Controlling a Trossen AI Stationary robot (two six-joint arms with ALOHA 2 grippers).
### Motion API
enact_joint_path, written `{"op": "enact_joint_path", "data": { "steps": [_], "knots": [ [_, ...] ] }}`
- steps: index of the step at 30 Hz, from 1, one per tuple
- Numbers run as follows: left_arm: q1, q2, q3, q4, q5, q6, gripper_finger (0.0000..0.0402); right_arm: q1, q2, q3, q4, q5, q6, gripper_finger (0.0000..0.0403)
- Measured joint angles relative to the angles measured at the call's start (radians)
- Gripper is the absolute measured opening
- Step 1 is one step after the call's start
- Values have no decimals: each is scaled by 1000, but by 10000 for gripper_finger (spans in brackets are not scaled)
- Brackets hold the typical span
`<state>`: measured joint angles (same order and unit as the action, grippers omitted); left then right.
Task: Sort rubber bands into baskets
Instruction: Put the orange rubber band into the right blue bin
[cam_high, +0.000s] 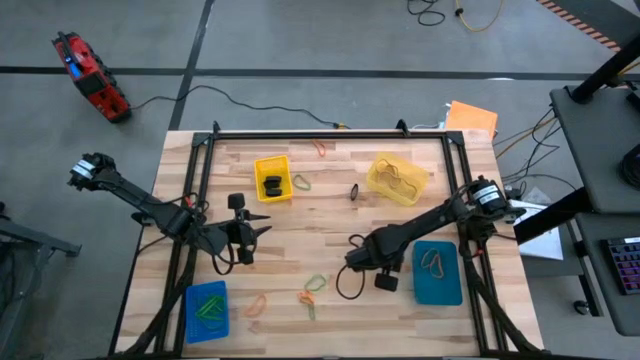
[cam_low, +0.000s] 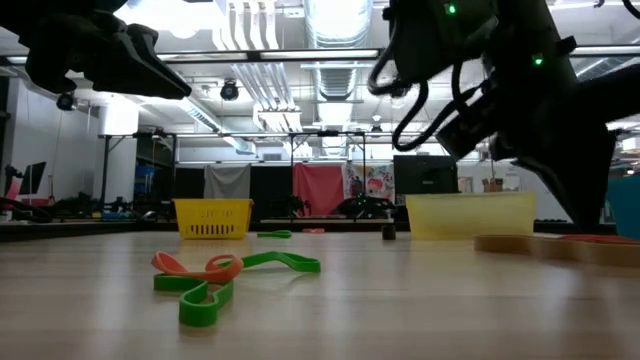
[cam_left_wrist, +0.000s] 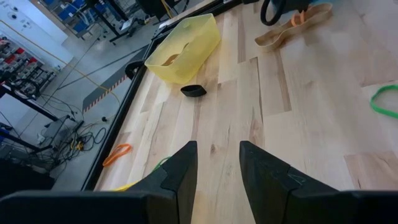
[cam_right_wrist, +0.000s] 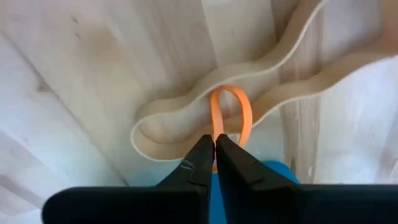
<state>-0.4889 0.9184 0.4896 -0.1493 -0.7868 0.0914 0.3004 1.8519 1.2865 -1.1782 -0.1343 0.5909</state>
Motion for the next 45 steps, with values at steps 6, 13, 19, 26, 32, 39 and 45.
{"op": "enact_joint_path", "data": {
  "steps": [6, 13, 19, 26, 32, 39, 45],
  "knots": [
    [0, 0, 0, 0, 0, 0, 104, 0, 0, 32, 3, 52, -9, 9],
    [0, 0, 0, 0, 0, 0, 104, 2, 0, 25, 10, 86, -110, 27],
    [0, 0, 0, 0, 0, 0, 104, 8, 0, 20, 12, 108, -184, 84],
    [0, 0, 0, 0, 0, 0, 104, 7, 0, 12, 30, 144, -202, 149],
    [0, 0, 0, 0, 0, 0, 104, 8, 20, 5, 41, 134, -200, 161],
    [0, 0, 0, -1, 0, 0, 104, 7, 46, 2, 37, 126, -219, 142],
    [0, 0, -1, -1, 0, 0, 104, 7, 47, 2, 40, 123, -226, 88]
  ]
}}
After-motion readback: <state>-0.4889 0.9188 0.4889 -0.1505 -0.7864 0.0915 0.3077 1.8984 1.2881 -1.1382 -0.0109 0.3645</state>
